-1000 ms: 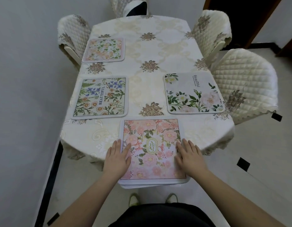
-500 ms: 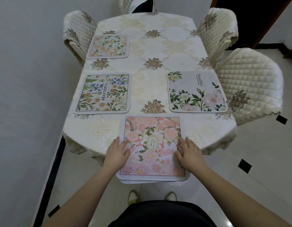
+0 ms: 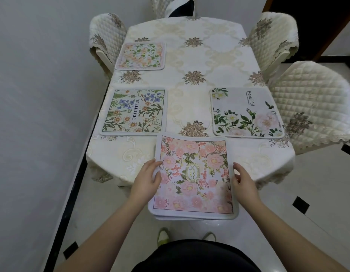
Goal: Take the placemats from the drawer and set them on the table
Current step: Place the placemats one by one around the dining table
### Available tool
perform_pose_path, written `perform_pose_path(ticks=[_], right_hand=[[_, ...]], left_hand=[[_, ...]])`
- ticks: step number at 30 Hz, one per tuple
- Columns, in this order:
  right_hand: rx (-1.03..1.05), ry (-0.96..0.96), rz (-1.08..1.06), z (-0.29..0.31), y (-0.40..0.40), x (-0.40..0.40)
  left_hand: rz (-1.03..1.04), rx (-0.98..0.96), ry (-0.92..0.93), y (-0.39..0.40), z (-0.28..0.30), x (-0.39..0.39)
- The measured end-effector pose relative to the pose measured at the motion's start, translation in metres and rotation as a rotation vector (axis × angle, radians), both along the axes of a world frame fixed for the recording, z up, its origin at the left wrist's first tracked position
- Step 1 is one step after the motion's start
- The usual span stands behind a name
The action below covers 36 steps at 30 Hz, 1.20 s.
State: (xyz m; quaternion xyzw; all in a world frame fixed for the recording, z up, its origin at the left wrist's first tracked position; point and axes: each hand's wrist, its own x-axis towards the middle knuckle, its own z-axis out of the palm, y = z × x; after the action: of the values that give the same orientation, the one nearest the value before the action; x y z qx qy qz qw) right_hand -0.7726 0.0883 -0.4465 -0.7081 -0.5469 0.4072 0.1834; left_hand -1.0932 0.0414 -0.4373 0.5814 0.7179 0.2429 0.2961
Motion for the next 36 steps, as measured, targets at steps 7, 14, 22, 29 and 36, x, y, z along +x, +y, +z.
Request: perform_pose_path(ticks=[7, 14, 22, 29, 36], right_hand=[[-0.068, 0.197, -0.147, 0.006, 0.005, 0.002], [-0.145, 0.154, -0.083, 0.011, 0.006, -0.004], [-0.106, 0.107, -0.042, 0.02, 0.006, -0.012], [-0.079, 0.098, -0.016, 0.039, 0.011, -0.015], [0.022, 0.117, -0.054, 0.069, 0.013, -0.025]], left_hand=[[0.247, -0.022, -0.249, 0.005, 0.005, -0.001], [0.268, -0.231, -0.342, 0.014, -0.006, -0.001], [0.227, -0.178, -0.362, 0.016, -0.004, -0.004], [0.187, -0.16, -0.351, 0.018, 0.007, -0.01], [0.195, -0.051, -0.44, 0.026, 0.034, -0.02]])
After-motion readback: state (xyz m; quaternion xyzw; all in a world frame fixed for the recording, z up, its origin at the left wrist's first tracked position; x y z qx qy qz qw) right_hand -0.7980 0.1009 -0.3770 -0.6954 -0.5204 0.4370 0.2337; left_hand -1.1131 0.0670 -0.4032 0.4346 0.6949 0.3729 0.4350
